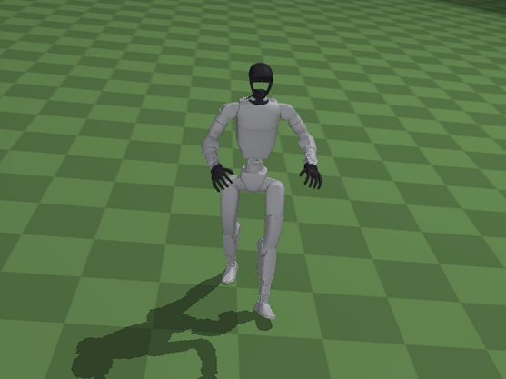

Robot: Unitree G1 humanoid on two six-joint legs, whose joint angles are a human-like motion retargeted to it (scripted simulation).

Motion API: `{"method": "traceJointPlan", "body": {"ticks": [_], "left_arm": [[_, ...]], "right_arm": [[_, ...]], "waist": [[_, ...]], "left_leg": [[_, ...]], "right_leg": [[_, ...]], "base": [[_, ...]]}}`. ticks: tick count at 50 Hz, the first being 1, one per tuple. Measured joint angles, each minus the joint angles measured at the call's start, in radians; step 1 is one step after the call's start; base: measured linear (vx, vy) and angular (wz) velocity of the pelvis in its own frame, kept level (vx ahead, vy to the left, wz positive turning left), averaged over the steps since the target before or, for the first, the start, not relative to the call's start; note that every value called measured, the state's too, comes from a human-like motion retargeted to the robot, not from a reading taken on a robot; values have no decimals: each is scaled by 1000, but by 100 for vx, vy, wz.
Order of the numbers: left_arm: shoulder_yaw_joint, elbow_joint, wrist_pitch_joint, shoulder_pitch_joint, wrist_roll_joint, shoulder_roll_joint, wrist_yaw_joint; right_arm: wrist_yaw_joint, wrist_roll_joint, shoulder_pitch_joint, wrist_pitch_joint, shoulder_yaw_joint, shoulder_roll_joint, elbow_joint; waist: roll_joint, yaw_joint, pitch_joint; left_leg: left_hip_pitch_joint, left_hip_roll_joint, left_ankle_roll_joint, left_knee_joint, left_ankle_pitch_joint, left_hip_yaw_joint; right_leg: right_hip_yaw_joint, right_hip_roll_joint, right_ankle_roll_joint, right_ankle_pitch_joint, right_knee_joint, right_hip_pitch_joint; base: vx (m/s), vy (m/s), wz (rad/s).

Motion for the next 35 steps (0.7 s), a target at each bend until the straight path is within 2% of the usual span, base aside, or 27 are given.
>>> {"method": "traceJointPlan", "body": {"ticks": [5, 7, 9, 13, 15, 17, 20, 24, 28, 30, 32, 35], "left_arm": [[8, 1, -3, -21, 0, 24, -20], [11, -3, -9, -14, -4, 36, -26], [10, -1, -21, 0, 11, 48, -36], [4, -5, -13, 9, 15, 67, -33], [1, -4, 2, -3, 13, 74, -25], [-3, 1, 17, -20, 12, 72, -18], [-4, 10, 37, -60, 12, 53, -2], [-5, 23, 39, -101, 8, 10, 10], [-8, 27, 36, -134, -15, -26, 18], [-12, 27, 32, -147, -35, -39, 20], [-16, 32, 32, -158, -41, -45, 21], [-16, 39, 30, -157, -36, -57, 16]], "right_arm": [[2, 6, 9, 6, -1, 30, 24], [5, 9, 35, 2, -7, 46, 25], [5, 15, 68, -18, -5, 64, 20], [13, 20, 109, -29, -8, 68, -7], [11, 31, 108, -27, -8, 57, -22], [9, 42, 100, -29, -5, 41, -31], [13, 39, 77, -23, -18, 19, -36], [19, 42, 53, -30, -22, -6, -35], [23, 42, 29, -22, -25, -29, -36], [20, 35, 19, -10, -25, -37, -34], [20, 17, 9, 5, -24, -35, -32], [26, -2, 7, 13, -25, -27, -27]], "waist": [[-30, 38, -11], [-47, 46, -22], [-53, 36, -38], [-50, -7, -56], [-47, -38, -57], [-38, -75, -53], [-23, -126, -31], [-2, -198, -5], [-13, -261, 22], [-31, -293, 39], [-38, -315, 53], [-29, -329, 49]], "left_leg": [[21, 16, 68, 75, 43, 6], [37, 28, 96, 140, 9, 4], [53, 56, 99, 229, -67, 0], [107, 86, 109, 299, -157, -26], [123, 94, 107, 321, -185, -42], [142, 100, 98, 337, -208, -59], [183, 97, 69, 328, -222, -79], [237, 96, 61, 333, -255, -109], [300, 52, 66, 319, -292, -134], [345, 18, 67, 310, -315, -153], [397, 6, 65, 298, -333, -165], [456, 9, 65, 292, -341, -176]], "right_leg": [[40, -9, -20, 33, 67, 40], [48, -19, -28, 82, 139, 38], [40, -18, -34, 167, 255, 18], [-4, -30, -47, 340, 645, -145], [-37, -50, -61, 338, 827, -255], [-78, -73, -83, 278, 932, -344], [-129, -95, -103, 207, 959, -455], [-184, -92, -87, 182, 743, -539], [-265, -113, -71, 238, 285, -535], [-295, -124, -37, 290, 19, -504], [-310, -121, 14, 305, -152, -485], [-302, -115, 54, 289, -193, -486]], "base": [[69, 11, -40], [76, 16, -30], [76, 18, -8], [67, 18, 14], [59, 16, 28], [56, 14, 36], [53, 11, 42], [52, 5, 48], [54, -1, 53], [60, -7, 64], [65, -11, 48], [68, -14, 28]]}}
